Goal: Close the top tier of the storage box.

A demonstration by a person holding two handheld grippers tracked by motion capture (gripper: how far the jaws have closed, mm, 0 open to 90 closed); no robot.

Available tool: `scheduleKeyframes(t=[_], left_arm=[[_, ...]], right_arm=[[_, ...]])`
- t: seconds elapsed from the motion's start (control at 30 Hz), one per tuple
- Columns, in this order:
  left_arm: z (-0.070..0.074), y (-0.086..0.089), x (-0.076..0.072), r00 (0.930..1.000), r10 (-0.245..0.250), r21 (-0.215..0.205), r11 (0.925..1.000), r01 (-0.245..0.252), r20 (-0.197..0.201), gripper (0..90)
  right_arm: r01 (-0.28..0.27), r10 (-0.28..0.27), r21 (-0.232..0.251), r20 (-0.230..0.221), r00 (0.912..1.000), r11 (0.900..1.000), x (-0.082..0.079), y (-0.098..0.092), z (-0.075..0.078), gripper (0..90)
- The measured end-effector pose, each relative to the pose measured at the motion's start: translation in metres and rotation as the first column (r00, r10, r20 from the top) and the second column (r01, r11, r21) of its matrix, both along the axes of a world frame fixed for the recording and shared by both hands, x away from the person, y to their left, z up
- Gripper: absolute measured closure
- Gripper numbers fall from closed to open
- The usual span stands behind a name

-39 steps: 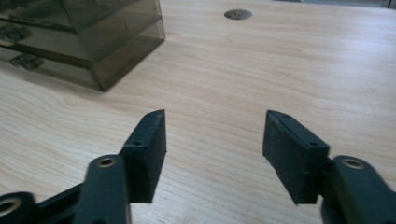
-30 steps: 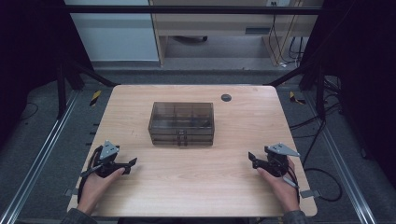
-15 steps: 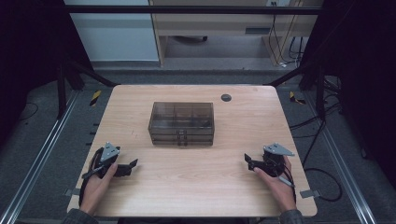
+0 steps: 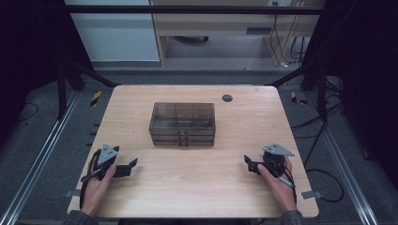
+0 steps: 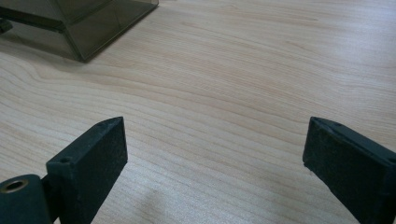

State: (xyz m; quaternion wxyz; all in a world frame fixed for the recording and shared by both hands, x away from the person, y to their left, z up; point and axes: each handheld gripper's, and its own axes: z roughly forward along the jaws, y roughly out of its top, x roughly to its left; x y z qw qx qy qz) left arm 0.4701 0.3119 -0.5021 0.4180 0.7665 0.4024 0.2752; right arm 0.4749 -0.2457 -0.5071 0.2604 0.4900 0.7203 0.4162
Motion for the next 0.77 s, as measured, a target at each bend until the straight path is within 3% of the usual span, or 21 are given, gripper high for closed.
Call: scheduleKeyframes(t=[0.07, 0.33, 0.5, 0.77], left_arm=[[0.0003, 0.0025, -0.0012, 0.9997, 0.014, -0.023, 0.9997, -0.013, 0.020, 8.6], [0.0004, 0.0050, -0.0033, 0.9990, 0.016, -0.049, 0.9987, -0.014, 0.041, 8.0], [0.0005, 0.0081, -0.0057, 0.9983, 0.028, -0.078, 0.9966, -0.024, 0.051, 7.7], [0.0006, 0.0114, -0.0073, 0.9976, 0.039, -0.107, 0.9937, -0.033, 0.056, 6.8]], right_arm=[[-0.003, 0.003, -0.004, -0.001, 1.0000, 1.000, 0.0002, 0.0005, -0.0001, 5.9], [0.009, -0.009, 0.005, -0.002, 1.0000, 1.000, 0.0000, -0.0002, -0.0001, 7.1], [0.002, -0.002, -0.015, -0.002, 1.0000, 1.000, -0.0005, 0.0021, 0.0001, 7.5], [0.047, -0.044, -0.043, 0.068, 0.9967, 0.998, -0.0069, 0.0041, 0.0007, 9.4]])
